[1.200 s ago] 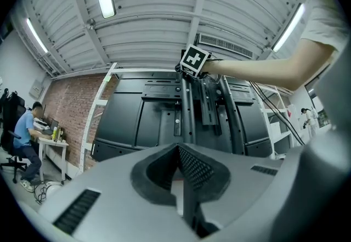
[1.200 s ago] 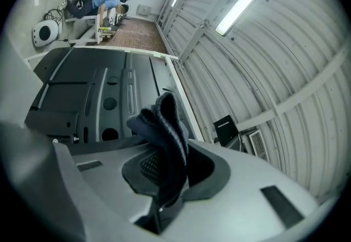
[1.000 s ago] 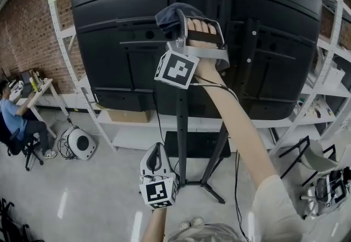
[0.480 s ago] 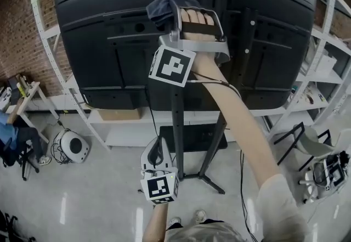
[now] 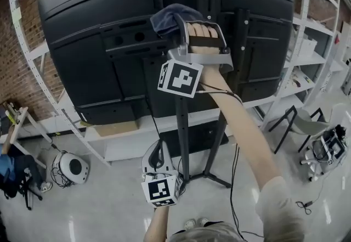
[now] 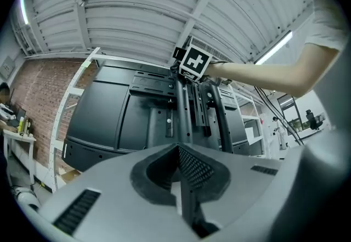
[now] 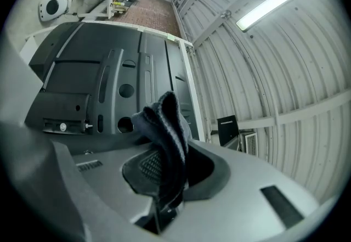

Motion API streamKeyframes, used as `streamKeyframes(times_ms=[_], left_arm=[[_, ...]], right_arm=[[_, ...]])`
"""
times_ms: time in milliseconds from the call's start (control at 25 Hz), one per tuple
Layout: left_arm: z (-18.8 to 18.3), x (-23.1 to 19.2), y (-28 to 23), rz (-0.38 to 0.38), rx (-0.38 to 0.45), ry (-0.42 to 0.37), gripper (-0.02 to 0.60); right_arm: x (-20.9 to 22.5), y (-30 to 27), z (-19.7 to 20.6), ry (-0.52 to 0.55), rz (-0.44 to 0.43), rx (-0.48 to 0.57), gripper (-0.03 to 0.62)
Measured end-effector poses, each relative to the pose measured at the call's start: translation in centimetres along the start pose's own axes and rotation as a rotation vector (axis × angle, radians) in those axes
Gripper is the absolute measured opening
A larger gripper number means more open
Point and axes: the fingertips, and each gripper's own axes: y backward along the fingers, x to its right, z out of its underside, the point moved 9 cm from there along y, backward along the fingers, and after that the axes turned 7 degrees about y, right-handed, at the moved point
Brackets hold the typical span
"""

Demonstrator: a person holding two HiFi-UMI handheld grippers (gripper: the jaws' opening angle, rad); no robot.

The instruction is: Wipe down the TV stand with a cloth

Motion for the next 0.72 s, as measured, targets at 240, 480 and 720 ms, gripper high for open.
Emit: streamKeyframes(times_ms=[240,480,720], left_arm=[[-0.5,1.0,-0.7,0.030,0.013,-0.012,0.015],[-0.3,1.8,-1.1,0.033,0.014,-0.018,0.015],[0.3,1.3,-1.3,0.010,-0.008,-0.019,0.015]], right_arm=[[-1.8,1.4,0.4,0.011,-0.036,-0.001,0.057],[-5.0,3.1,0.8,0.009,-0.083,0.008,0.057],[-6.6,4.6,1.1,0.009,-0.092,0.020,0.057]])
